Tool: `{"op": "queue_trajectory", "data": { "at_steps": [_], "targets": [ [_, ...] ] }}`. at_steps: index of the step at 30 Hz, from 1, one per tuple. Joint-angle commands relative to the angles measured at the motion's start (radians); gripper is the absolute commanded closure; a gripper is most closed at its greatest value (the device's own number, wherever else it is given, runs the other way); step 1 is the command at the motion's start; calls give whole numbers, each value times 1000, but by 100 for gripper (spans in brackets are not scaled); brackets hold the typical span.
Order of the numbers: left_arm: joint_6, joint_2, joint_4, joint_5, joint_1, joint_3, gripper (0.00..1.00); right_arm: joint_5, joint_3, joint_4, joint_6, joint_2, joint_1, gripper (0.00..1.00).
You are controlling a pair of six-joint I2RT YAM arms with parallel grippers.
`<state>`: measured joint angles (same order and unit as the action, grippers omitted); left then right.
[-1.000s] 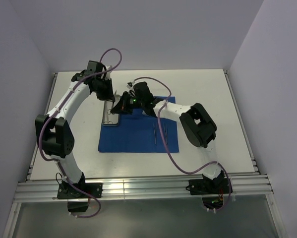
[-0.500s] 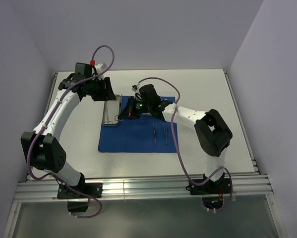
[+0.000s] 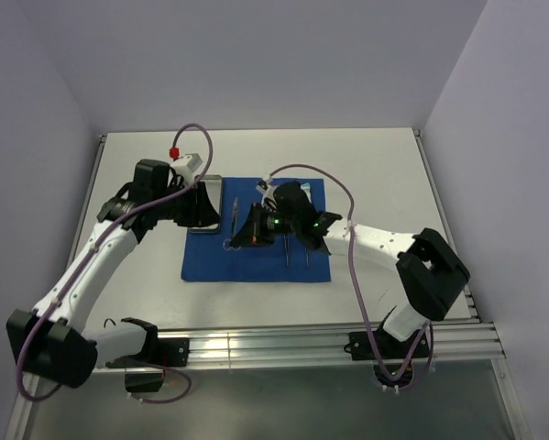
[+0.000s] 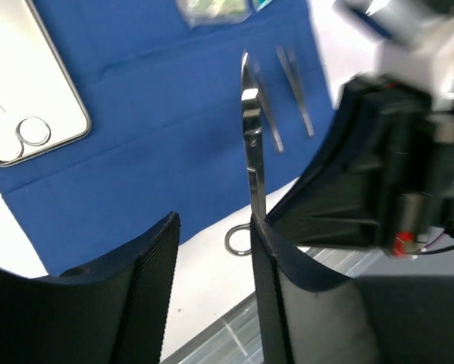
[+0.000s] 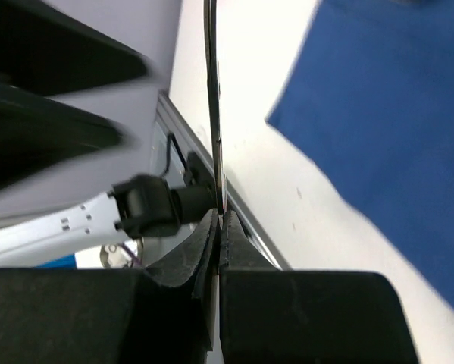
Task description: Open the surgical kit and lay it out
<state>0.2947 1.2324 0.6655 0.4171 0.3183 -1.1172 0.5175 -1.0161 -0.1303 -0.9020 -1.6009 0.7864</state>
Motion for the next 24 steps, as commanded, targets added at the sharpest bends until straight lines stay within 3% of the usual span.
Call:
{"op": "queue_trajectory", "data": {
  "at_steps": [1, 5, 10, 18, 24],
  "targets": [
    [49, -128, -119, 52, -5, 54, 52, -22, 83, -87, -44, 111, 22, 100],
    [116, -178, -181, 132, -5, 77, 41, -112, 137, 7, -12, 199, 62, 100],
    [156, -151, -204, 124, 21, 94, 41, -276, 41, 233, 86, 234, 140, 100],
    [135, -103, -193, 94, 67, 57, 42, -404, -56, 336, 74, 208, 227, 100],
    [129, -97, -193, 95, 93, 68, 53, -453, -94, 382, 64, 194, 249, 100]
  ]
}}
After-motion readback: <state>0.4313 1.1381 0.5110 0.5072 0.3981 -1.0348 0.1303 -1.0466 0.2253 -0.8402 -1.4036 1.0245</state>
